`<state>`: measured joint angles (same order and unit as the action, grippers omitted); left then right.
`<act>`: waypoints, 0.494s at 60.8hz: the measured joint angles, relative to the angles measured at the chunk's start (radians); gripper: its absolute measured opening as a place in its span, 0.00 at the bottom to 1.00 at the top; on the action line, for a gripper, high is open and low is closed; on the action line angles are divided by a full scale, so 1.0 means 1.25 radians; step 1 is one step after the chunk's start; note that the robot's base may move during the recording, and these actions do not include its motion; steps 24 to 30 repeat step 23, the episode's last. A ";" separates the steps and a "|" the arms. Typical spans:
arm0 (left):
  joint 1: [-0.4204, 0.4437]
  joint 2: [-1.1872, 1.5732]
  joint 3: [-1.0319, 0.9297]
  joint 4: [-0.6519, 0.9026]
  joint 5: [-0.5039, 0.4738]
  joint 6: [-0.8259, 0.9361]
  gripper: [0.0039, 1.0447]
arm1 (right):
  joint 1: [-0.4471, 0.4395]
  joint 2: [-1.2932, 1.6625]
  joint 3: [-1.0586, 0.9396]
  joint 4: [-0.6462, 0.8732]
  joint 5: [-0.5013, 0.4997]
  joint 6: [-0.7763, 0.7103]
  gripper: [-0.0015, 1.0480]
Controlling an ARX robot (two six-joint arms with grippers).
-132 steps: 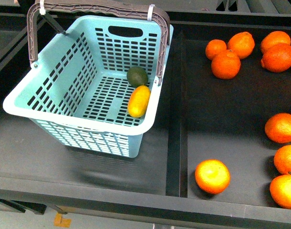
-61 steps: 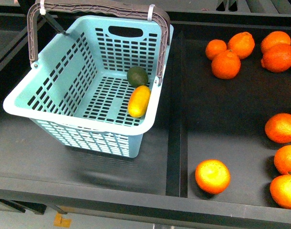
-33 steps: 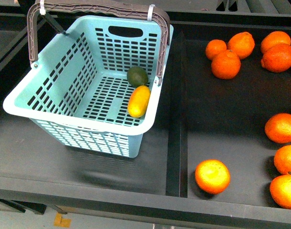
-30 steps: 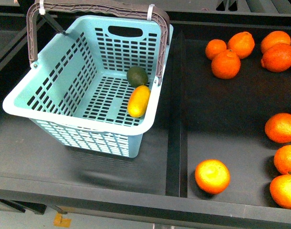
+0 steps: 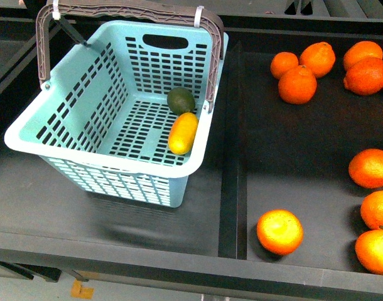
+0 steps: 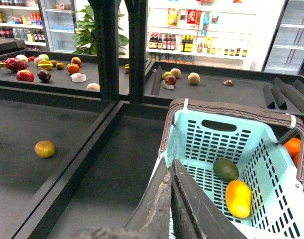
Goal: Pick mango and avocado into basket
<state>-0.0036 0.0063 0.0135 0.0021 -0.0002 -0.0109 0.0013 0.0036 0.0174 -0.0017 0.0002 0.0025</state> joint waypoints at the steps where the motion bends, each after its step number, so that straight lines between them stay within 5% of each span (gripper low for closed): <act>1: 0.000 0.000 0.000 0.000 0.000 0.000 0.03 | 0.000 0.000 0.000 0.000 0.000 0.000 0.92; 12: 0.000 0.000 0.000 0.000 0.000 0.000 0.39 | 0.000 0.000 0.000 0.000 0.000 0.000 0.92; 23: 0.000 0.000 0.000 0.000 0.000 0.000 0.86 | 0.000 0.000 0.000 0.000 0.000 0.000 0.92; 30: 0.000 0.000 0.000 0.000 0.000 0.000 0.86 | 0.000 0.000 0.000 0.000 0.000 0.000 0.92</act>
